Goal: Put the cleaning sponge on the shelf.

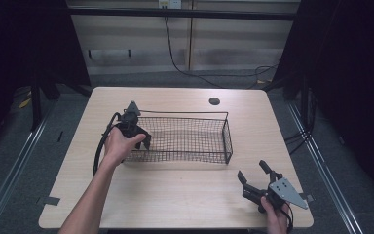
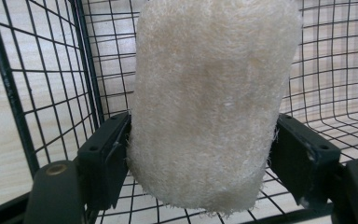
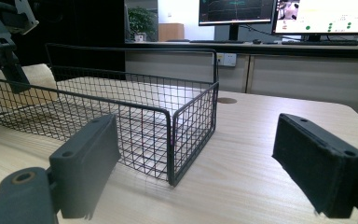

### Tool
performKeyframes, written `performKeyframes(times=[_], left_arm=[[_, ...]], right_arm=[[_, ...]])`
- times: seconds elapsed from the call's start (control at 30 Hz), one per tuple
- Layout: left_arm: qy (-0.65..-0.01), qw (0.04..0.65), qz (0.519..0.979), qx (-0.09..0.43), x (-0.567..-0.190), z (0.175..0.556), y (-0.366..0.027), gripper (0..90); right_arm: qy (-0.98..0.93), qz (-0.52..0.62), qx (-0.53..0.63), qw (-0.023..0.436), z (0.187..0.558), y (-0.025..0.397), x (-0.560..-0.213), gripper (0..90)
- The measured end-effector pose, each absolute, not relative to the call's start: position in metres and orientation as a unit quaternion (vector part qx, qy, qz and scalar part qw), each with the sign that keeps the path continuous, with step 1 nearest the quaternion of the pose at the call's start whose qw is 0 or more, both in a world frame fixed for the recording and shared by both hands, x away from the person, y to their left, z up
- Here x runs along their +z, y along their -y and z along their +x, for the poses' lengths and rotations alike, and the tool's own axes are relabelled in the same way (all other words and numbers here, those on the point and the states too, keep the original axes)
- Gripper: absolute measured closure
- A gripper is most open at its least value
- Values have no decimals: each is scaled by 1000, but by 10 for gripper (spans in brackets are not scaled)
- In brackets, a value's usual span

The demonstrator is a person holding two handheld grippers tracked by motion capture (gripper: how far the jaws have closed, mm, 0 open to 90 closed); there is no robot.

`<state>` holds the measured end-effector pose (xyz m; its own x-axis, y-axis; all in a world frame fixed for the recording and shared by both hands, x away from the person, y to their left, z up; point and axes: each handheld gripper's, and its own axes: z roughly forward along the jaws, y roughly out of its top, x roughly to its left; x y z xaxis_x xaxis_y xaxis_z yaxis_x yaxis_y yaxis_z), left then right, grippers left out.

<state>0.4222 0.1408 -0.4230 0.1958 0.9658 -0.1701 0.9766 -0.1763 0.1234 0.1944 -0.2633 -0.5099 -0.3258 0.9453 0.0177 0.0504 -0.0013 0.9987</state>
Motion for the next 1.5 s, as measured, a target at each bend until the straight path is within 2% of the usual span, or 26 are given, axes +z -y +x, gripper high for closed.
performKeyframes(times=[0.87, 1.13, 1.27, 1.5], left_arm=[[-626, 89, 774, -34, -432, 423, -142, 263], [-621, 92, 777, -42, -431, 423, -142, 233], [-617, 100, 779, -51, -430, 423, -144, 187], [-611, 108, 783, -49, -425, 422, -148, 184]], right_arm=[[-586, 424, 566, 395, 194, 263, -510, 138], [-586, 424, 566, 395, 194, 263, -510, 139], [-586, 424, 566, 395, 194, 263, -510, 139], [-586, 424, 566, 395, 194, 263, -510, 139]])
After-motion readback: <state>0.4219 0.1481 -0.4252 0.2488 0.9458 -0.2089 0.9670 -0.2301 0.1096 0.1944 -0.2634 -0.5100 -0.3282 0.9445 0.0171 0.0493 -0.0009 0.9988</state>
